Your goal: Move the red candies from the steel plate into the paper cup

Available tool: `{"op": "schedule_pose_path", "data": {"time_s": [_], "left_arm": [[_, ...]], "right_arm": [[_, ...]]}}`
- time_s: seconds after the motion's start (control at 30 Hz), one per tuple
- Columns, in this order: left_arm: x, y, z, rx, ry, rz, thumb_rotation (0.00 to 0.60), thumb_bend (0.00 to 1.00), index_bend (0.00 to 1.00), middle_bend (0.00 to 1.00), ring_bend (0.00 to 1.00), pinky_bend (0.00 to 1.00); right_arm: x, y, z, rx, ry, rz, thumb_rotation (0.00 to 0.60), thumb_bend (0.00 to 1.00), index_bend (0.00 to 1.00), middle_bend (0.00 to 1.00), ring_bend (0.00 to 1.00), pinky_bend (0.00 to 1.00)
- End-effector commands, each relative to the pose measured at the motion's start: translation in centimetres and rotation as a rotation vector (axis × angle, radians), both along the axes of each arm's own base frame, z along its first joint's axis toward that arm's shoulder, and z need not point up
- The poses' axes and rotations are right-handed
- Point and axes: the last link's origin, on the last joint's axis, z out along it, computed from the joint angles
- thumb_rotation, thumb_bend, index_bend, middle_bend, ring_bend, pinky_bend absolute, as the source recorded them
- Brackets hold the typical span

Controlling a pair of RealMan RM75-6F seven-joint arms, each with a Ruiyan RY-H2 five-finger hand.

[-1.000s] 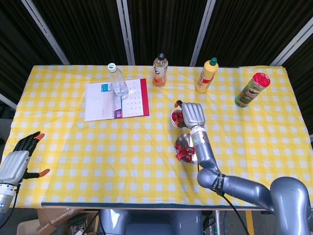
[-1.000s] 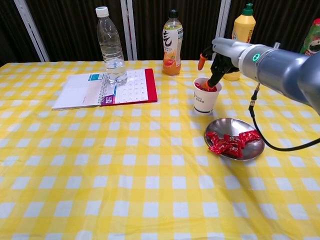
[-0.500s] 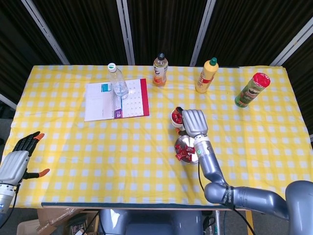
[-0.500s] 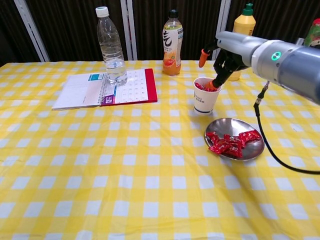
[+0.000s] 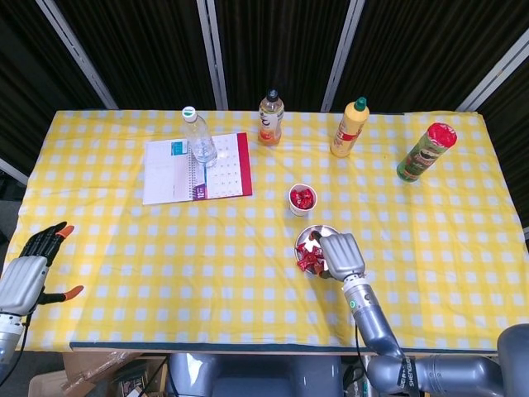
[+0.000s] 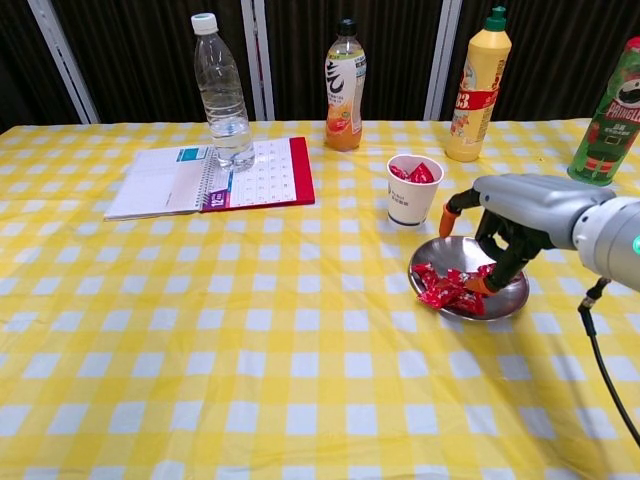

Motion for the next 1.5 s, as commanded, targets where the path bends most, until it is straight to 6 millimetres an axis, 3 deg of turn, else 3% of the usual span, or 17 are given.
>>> {"op": "schedule_pose_path", "data": {"time_s": [0.03,0.6,1.23,1.5], "left_arm": [[0.0,-0.1,0.0,0.003,0.0,-0.006,0.6,0.04,0.0,0.0,0.0,0.0],[-0.2,0.1,-0.1,0.003,0.003,0.003,0.6,0.04,0.0,0.0,0.0,0.0],[-0.1,0.3,-0.2,-0.003,0.003,0.019,0.6,0.04,0.0,0.0,0.0,0.0],[-0.2,0.3,-0.1,-0.002,0.002,0.02,0.6,0.04,0.0,0.0,0.0,0.0]], "right_arm": [[-0.4,0.3,-0.5,0.009,0.014,-0.007,0.6,0.31,0.32,0.81,0.9,1.0],[-0.7,-0.8,-1.8,0.036,0.018,-0.028,0.6,0.31,0.35,0.81,0.9,1.0],[-0.5,-1.0,-3.4,0.089,-0.026,-0.02,0.6,0.31,0.43,0.81,0.9,1.0],[-0.9,-1.2,-3.7,0.085,-0.033,-0.029,0.6,0.47,0.52,0.81,0.9,1.0]]}}
